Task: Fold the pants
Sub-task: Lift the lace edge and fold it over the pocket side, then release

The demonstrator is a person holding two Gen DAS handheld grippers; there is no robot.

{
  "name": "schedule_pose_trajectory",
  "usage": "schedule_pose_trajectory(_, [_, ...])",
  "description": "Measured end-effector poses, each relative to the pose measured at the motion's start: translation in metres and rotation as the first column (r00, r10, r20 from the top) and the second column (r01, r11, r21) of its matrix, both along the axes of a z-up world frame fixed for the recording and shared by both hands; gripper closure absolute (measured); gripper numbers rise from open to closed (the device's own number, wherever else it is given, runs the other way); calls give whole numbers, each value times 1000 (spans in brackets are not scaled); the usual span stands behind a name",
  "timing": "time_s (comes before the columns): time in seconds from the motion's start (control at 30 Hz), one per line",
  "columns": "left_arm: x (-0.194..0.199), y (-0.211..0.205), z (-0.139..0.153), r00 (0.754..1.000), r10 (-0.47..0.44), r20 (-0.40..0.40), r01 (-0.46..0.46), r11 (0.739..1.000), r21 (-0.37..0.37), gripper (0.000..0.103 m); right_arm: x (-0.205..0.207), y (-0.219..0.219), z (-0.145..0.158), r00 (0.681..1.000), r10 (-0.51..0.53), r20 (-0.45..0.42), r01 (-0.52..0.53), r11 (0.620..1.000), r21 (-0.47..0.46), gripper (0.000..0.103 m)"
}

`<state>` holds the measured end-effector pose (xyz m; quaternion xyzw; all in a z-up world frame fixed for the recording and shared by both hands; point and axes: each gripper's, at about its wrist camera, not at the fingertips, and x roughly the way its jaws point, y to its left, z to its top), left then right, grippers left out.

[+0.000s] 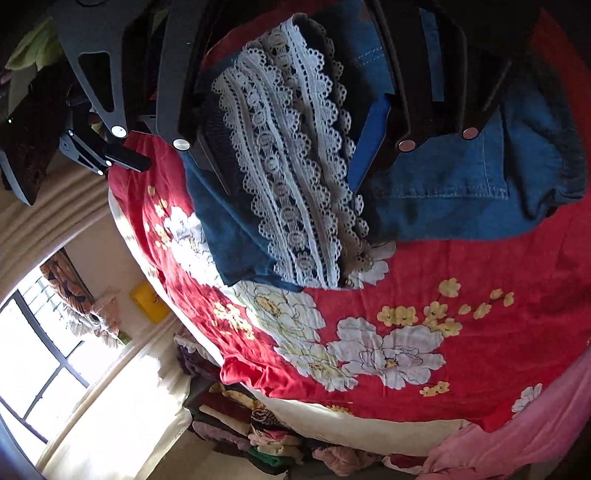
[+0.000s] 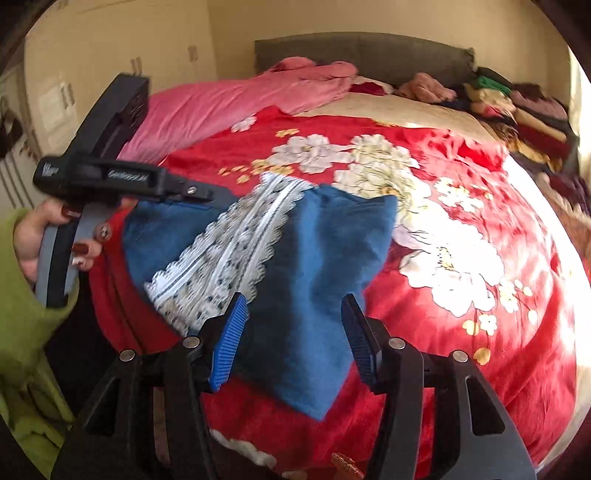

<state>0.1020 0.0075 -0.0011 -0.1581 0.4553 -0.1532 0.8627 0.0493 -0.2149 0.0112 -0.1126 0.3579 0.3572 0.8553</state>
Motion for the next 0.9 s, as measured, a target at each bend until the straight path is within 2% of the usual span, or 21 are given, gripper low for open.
schedule_pose_trajectory(0.07, [-6, 6, -9, 1000, 24, -16, -24, 999, 26, 50, -14, 17, -7, 994, 103, 21, -102, 994, -44, 55])
schedule_pose_trajectory(0.13, [-9, 16, -21, 997, 59, -50, -58, 998, 19, 50, -26, 40, -15, 983, 180, 41, -175, 978, -110, 66])
schedule_pose_trajectory(0.2, [-14, 26, -28, 994, 87, -69, -86, 996, 10, 50, -31, 62, -24, 972, 231, 50, -219, 960, -173, 69])
schedule_pose_trajectory(0.3, [-24, 38, -28, 992, 110, -59, -111, 994, -7, 51, -31, 83, -40, 964, 264, 13, -254, 939, -234, 69])
schedule_pose_trajectory(0.37, [-28, 42, -25, 991, 120, -54, -121, 993, -13, 51, -29, 88, -47, 965, 263, -3, -256, 935, -244, 77])
schedule_pose_trajectory(0.4, [-30, 45, -24, 991, 122, -52, -123, 992, -20, 51, -25, 88, -48, 967, 254, -32, -255, 940, -226, 88])
schedule_pose_trajectory(0.47, [-31, 47, -22, 991, 125, -47, -126, 992, -30, 51, -21, 85, -39, 971, 231, -62, -238, 956, -170, 94])
schedule_pose_trajectory(0.6, [-32, 48, -17, 991, 130, -27, -131, 991, -33, 50, -20, 90, -22, 965, 247, -89, -253, 965, -64, 94])
schedule_pose_trajectory(0.7, [-31, 48, -15, 991, 135, -22, -135, 990, -32, 50, -23, 108, -31, 958, 266, -104, -275, 957, -89, 93])
schedule_pose_trajectory(0.77, [-30, 46, -16, 991, 131, -28, -132, 991, -28, 50, -21, 113, -42, 957, 264, -121, -276, 956, -102, 88])
schedule_pose_trajectory(0.87, [-21, 44, -14, 991, 129, -34, -130, 991, -18, 49, -19, 99, -34, 947, 277, -161, -280, 960, 2, 72])
schedule_pose_trajectory(0.9, [-16, 43, -12, 992, 126, -28, -126, 992, -13, 49, -17, 90, -25, 949, 278, -149, -275, 961, 39, 67])
